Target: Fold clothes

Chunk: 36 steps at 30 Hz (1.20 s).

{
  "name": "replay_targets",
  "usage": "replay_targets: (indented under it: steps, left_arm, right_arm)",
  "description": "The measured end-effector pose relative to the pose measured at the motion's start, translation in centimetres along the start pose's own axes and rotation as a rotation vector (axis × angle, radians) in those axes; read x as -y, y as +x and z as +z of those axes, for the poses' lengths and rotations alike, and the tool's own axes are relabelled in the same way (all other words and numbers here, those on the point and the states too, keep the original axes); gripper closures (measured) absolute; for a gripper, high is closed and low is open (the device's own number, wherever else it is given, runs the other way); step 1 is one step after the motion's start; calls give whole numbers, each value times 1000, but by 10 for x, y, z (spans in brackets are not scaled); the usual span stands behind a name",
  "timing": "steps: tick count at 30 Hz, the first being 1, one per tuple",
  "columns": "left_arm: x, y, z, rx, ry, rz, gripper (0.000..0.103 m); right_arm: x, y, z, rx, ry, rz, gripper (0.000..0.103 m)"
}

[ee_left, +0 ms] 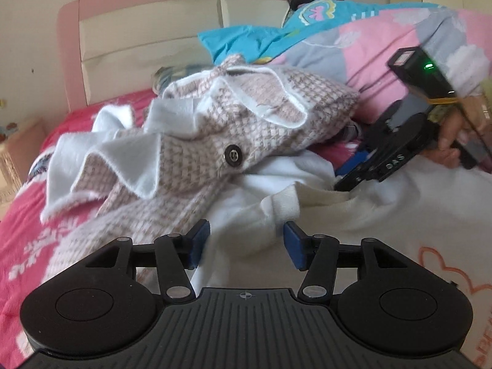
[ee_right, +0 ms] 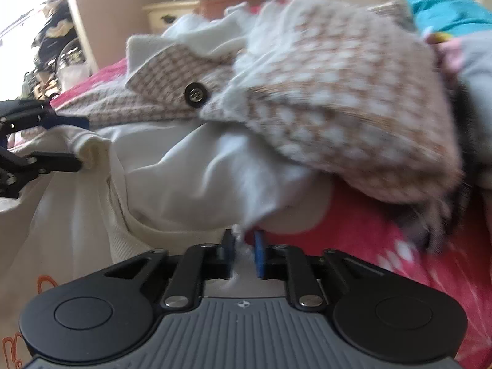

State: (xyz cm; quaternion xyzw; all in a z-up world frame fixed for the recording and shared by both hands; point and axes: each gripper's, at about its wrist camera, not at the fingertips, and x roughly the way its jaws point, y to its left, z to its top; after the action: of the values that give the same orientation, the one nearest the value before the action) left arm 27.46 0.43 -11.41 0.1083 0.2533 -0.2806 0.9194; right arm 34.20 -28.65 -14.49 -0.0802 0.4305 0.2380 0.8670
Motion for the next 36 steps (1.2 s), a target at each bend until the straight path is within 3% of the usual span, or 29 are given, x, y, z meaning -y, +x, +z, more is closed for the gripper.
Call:
replay_targets:
  steps: [2,5,10,13,16,19,21,23,24,25,28,32,36]
  left_arm:
    - [-1,6,0,-6,-28,-7,74]
    - [-6,11,-4,-9,-86,7,90]
    - [-12,-6,-6,54,-184,21,93]
    - [-15,-11,-6,56,-224,36,92]
    - [-21,1,-6,9,-274,76,92]
    - [-29,14,-6,-28,-329,125,85]
    - [-38,22,-7,-79,-406,103,75]
    - [-45,21,-7,-75,-480,93,63]
    - [-48,17,-6,-60,-513,78,59]
    - [-53,13,-6,-44,-550,60,51]
    - [-68,1,-9,5,-694,11,39]
    - [-89,-15,-16,88,-926,-30,36]
    - [-103,-40,-18,193,-1037,61,35]
  right_arm:
    - [2,-14,-3,40,21,-9,92]
    - [1,-38,-5,139,51,-48,93]
    - [-3,-59,1,345,133,-107,93]
    - [-1,-35,6,366,173,-143,93]
    - [10,4,9,313,214,-177,93]
    - [18,42,8,219,286,-199,88]
    - [23,39,9,237,352,-185,78]
    - [34,22,8,284,454,-125,63]
    - [40,12,7,315,506,-98,50]
    - [46,1,5,346,557,-70,48]
    - [59,-24,1,381,650,-4,48]
    - [53,-47,-6,380,696,65,50]
    - [18,-55,-5,320,655,180,58]
